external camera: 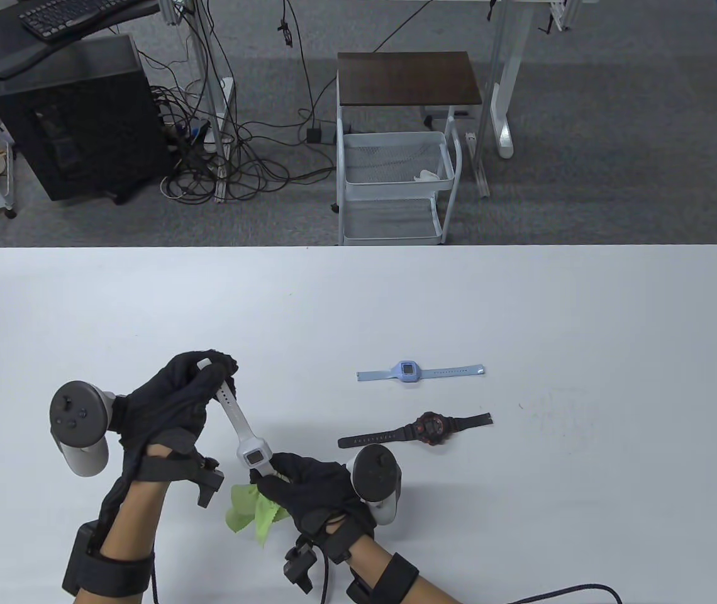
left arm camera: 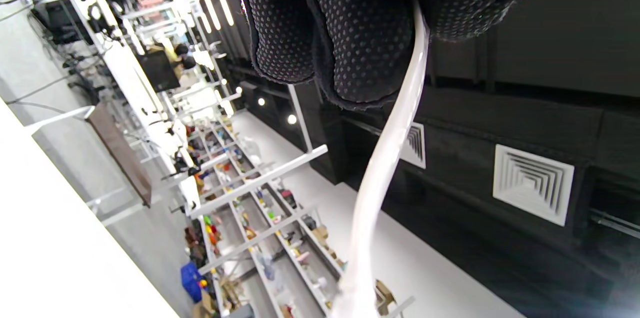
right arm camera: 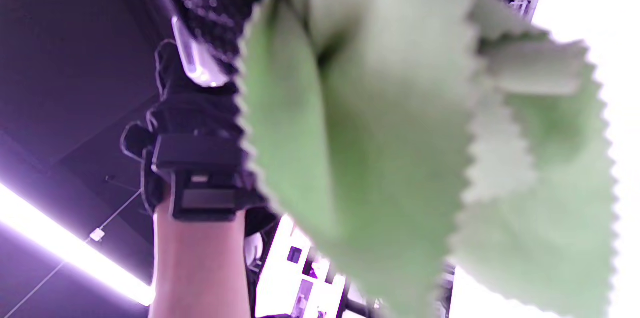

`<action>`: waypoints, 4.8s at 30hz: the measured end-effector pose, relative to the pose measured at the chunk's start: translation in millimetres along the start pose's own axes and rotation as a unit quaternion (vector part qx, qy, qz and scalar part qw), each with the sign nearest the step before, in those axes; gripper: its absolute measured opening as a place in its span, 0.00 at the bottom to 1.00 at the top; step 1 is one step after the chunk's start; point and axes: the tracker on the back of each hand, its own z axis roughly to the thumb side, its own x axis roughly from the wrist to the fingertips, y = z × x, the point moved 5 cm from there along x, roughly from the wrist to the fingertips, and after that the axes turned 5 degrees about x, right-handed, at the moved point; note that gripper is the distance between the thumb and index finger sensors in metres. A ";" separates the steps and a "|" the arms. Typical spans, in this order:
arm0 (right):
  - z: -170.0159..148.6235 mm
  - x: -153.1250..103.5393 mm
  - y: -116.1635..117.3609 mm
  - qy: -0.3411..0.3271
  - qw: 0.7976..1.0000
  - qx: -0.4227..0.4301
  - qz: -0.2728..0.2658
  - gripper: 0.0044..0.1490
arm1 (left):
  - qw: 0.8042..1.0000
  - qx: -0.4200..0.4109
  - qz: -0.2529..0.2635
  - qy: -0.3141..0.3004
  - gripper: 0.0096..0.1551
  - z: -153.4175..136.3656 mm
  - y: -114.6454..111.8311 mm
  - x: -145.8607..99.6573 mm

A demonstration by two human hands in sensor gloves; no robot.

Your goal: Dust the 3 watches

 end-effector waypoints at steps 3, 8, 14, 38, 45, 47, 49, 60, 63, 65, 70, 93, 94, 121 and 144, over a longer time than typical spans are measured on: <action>-2.7 -0.4 -2.7 0.010 1.000 -0.002 -0.007 0.26 | 1.000 0.005 0.001 0.000 0.24 0.1 0.2 -0.4; -5.3 -1.3 -5.2 0.035 0.999 -0.028 -0.007 0.32 | 1.000 0.003 0.006 -0.002 0.24 0.3 2.1 -0.7; -4.4 1.0 -0.6 0.019 1.000 -0.004 0.013 0.27 | 1.000 0.006 0.009 0.000 0.24 -0.1 3.3 -1.2; -18.7 -3.0 -18.0 0.091 0.994 0.033 -0.047 0.35 | 1.000 -0.016 0.021 -0.002 0.24 -2.0 8.1 -1.4; -18.1 -3.4 -23.3 0.102 0.994 -0.002 -0.049 0.38 | 0.999 -0.021 0.026 -0.008 0.24 -0.4 12.2 -1.9; -17.0 -3.2 -24.2 0.098 0.994 -0.022 -0.052 0.37 | 1.000 -0.021 0.018 -0.008 0.24 0.0 10.9 -1.8; -18.1 -2.6 -23.7 0.103 0.993 -0.040 -0.038 0.35 | 0.999 -0.020 0.028 -0.009 0.24 -0.2 13.1 -2.9; -4.9 2.7 -10.9 0.042 0.981 -0.186 0.036 0.35 | 0.999 -0.027 0.021 -0.001 0.24 -2.2 23.2 -2.1; -1.2 3.5 -10.2 0.028 0.977 -0.208 0.040 0.35 | 1.000 -0.027 0.014 0.005 0.24 -6.6 19.5 -1.2; -0.4 4.0 -7.7 0.026 0.971 -0.232 0.056 0.34 | 1.000 -0.025 0.010 0.007 0.24 -8.5 17.2 -0.8; -7.3 3.8 -1.6 0.043 0.944 -0.311 0.104 0.32 | 1.000 -0.021 0.005 0.011 0.24 -11.2 14.1 -0.1; -31.4 1.1 -0.1 0.120 0.865 -0.454 0.177 0.32 | 0.999 -0.014 -0.014 0.028 0.24 -19.8 2.6 2.1; -31.4 1.1 -0.2 0.121 0.864 -0.456 0.177 0.32 | 0.999 -0.014 -0.014 0.028 0.24 -20.2 2.3 2.1; 5.2 9.6 -40.7 0.077 0.934 -0.341 0.073 0.45 | 0.999 -0.009 -0.023 0.047 0.24 -28.0 -4.9 3.2; 35.4 -50.5 -145.2 -0.020 0.989 -0.068 -0.128 0.47 | 0.988 -0.023 -0.092 0.123 0.25 -62.2 -71.0 8.5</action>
